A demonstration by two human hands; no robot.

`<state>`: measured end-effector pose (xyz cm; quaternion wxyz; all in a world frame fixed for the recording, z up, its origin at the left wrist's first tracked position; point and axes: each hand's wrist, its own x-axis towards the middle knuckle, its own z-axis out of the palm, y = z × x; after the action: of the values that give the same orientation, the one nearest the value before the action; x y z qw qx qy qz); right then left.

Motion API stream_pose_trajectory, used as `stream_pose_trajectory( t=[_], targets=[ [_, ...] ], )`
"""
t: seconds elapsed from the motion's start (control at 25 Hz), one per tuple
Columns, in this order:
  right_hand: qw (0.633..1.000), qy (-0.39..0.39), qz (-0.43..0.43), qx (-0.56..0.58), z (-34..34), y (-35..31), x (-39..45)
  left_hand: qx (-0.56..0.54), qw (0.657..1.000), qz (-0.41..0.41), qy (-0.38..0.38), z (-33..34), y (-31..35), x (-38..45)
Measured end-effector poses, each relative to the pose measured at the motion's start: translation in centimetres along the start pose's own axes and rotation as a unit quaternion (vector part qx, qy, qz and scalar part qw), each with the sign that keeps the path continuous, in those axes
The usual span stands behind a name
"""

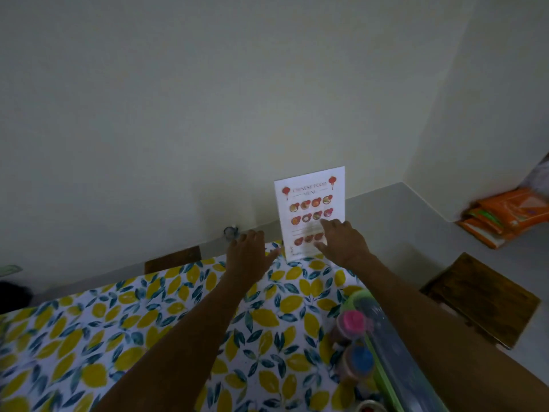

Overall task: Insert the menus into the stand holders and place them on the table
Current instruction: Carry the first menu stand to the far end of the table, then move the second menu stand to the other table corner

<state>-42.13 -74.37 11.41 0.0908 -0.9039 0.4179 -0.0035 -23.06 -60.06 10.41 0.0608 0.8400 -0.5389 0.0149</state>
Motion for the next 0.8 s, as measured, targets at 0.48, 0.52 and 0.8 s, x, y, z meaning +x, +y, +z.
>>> stream_pose_trajectory(
  t=[0.48,0.52,0.8],
  targets=[
    [0.987,-0.056,-0.149,-0.031,5.6,-31.7,-17.9,0.016,0.992,-0.127,-0.017,-4.8,-22.0,-30.6],
    [0.983,-0.064,-0.171,-0.030,6.3,-34.7,-19.5,0.018,0.989,-0.145,-0.018,-5.3,-24.1,-33.5],
    [0.959,-0.083,-0.270,-0.029,9.5,-51.3,-26.3,0.042,0.969,-0.243,-0.006,-8.7,-35.5,-47.9]
  ],
)
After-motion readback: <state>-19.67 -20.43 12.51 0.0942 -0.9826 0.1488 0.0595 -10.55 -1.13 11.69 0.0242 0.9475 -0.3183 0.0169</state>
